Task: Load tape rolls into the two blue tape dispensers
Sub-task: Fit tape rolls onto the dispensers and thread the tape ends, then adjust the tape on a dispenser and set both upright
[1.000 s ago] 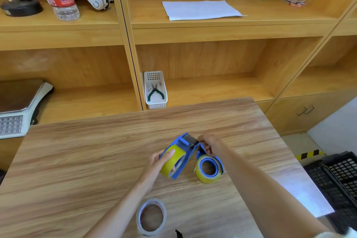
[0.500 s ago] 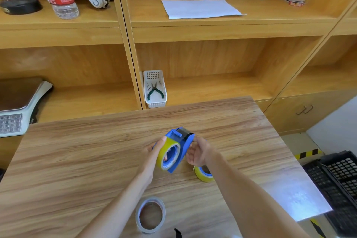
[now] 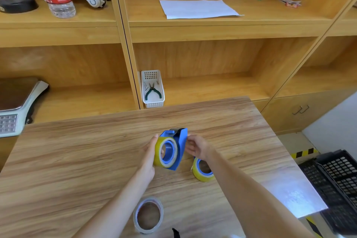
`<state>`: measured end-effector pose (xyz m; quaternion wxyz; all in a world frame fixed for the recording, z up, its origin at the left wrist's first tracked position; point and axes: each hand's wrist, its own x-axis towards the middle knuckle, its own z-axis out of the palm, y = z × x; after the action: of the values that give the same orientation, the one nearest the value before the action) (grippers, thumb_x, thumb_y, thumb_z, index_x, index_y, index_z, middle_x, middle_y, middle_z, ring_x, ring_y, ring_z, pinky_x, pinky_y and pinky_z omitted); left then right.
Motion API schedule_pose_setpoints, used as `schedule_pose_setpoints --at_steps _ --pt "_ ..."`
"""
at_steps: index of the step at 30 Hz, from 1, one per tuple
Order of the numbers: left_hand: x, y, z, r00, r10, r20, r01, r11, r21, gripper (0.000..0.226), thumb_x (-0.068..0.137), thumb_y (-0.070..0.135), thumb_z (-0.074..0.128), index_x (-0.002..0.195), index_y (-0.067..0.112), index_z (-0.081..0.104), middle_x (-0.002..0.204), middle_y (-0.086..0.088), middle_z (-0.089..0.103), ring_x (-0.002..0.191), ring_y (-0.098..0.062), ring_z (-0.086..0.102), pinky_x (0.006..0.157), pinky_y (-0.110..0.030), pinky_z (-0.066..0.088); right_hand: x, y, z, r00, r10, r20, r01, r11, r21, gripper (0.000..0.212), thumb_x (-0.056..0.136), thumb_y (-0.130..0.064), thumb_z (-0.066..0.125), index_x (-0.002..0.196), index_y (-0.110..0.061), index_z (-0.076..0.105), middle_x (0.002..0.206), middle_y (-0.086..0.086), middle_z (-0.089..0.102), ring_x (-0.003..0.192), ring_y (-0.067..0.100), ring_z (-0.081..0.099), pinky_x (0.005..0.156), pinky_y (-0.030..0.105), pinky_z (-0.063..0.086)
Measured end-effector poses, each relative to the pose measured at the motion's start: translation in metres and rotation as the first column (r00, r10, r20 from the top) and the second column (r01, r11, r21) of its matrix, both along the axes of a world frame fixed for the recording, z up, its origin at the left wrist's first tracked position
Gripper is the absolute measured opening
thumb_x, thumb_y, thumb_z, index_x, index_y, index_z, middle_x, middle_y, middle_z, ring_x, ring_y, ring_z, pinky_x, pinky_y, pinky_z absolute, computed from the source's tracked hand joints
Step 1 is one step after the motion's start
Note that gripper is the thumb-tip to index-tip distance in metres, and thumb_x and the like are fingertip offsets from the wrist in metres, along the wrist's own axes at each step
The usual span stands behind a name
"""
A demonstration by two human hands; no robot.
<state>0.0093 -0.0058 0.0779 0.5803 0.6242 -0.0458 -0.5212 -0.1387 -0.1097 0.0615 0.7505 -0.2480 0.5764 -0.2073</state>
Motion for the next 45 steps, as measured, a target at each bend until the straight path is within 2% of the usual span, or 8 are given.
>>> schedule_pose_setpoints --at_steps 7,12,15,19,22,29,38,45 --pt "-0.002 -0.008 -0.008 0.986 -0.058 -0.158 0.061 0.998 0.01 0.032 0.087 0.051 0.059 0.093 0.02 0.067 0.071 0.002 0.063 0.065 -0.01 0.061 0.064 -0.029 0.05 0.004 0.003 0.001 0.94 0.32 -0.123 -0.338 0.925 -0.177 0.049 0.077 -0.043 0.077 0.116 -0.016 0.064 0.108 -0.001 0.074 0.101 0.015 0.07 0.086 0.034 0.057" --pt "0.0 -0.007 -0.017 0.979 -0.193 -0.061 0.196 0.979 0.06 0.044 0.076 0.051 0.072 0.109 0.023 0.061 0.083 0.002 0.063 0.07 -0.009 0.063 0.064 -0.028 0.051 0.01 0.007 0.003 0.887 0.385 -0.255 -0.445 0.86 -0.249 0.033 0.085 -0.006 0.072 0.114 -0.013 0.06 0.1 -0.003 0.069 0.082 0.005 0.066 0.055 0.015 0.052" --pt "0.004 -0.001 -0.032 0.955 -0.267 0.129 0.247 0.957 0.154 0.038 0.079 0.043 0.074 0.1 0.022 0.052 0.1 -0.002 0.062 0.089 -0.015 0.061 0.083 -0.038 0.051 0.01 0.006 -0.001 0.872 0.381 -0.306 -0.464 0.842 -0.276 0.035 0.087 -0.001 0.067 0.12 -0.01 0.059 0.109 0.003 0.07 0.088 0.011 0.068 0.061 0.019 0.057" --pt "0.006 0.008 -0.047 0.776 -0.472 0.419 0.392 0.88 0.267 0.042 0.085 0.024 0.07 0.115 0.015 0.042 0.114 -0.008 0.056 0.102 -0.025 0.057 0.079 -0.032 0.043 0.02 0.008 -0.012 0.717 0.442 -0.539 -0.64 0.725 -0.255 0.053 0.083 -0.006 0.069 0.133 -0.011 0.053 0.121 0.011 0.066 0.108 0.026 0.066 0.088 0.044 0.058" --pt "0.006 0.014 -0.063 0.508 -0.597 0.621 0.476 0.795 0.376 0.042 0.085 0.011 0.066 0.12 0.009 0.043 0.12 -0.011 0.052 0.106 -0.028 0.054 0.078 -0.03 0.038 0.027 0.014 -0.021 0.559 0.44 -0.703 -0.756 0.619 -0.213 0.059 0.084 -0.01 0.069 0.139 -0.013 0.048 0.13 0.01 0.06 0.114 0.029 0.062 0.094 0.044 0.054" --pt "0.005 0.021 -0.074 -0.132 -0.769 0.625 0.461 0.511 0.725 0.043 0.095 0.018 0.05 0.135 0.014 0.036 0.121 -0.011 0.051 0.11 -0.032 0.054 0.079 -0.041 0.047 0.034 0.04 -0.051 0.424 0.404 -0.811 -0.816 0.559 -0.149 0.066 0.089 -0.016 0.058 0.149 -0.024 0.032 0.133 0.012 0.056 0.117 0.036 0.058 0.092 0.044 0.053" --pt "0.004 0.024 -0.087 -0.32 -0.723 0.613 0.345 0.513 0.786 0.045 0.092 0.018 0.051 0.135 0.016 0.04 0.125 -0.003 0.056 0.118 -0.025 0.051 0.084 -0.04 0.048 0.03 0.045 -0.063 0.377 0.392 -0.839 -0.841 0.523 -0.134 0.066 0.095 -0.018 0.057 0.152 -0.022 0.023 0.137 0.015 0.053 0.123 0.038 0.054 0.092 0.044 0.05" --pt "0.004 0.025 -0.09 -0.277 -0.743 0.609 0.36 0.507 0.783 0.035 0.096 0.029 0.047 0.13 0.018 0.045 0.126 -0.001 0.055 0.121 -0.022 0.045 0.089 -0.037 0.045 0.028 0.046 -0.059 0.308 0.445 -0.841 -0.885 0.458 -0.081 0.067 0.1 -0.024 0.052 0.155 -0.02 0.013 0.135 0.018 0.054 0.121 0.038 0.055 0.092 0.045 0.048"
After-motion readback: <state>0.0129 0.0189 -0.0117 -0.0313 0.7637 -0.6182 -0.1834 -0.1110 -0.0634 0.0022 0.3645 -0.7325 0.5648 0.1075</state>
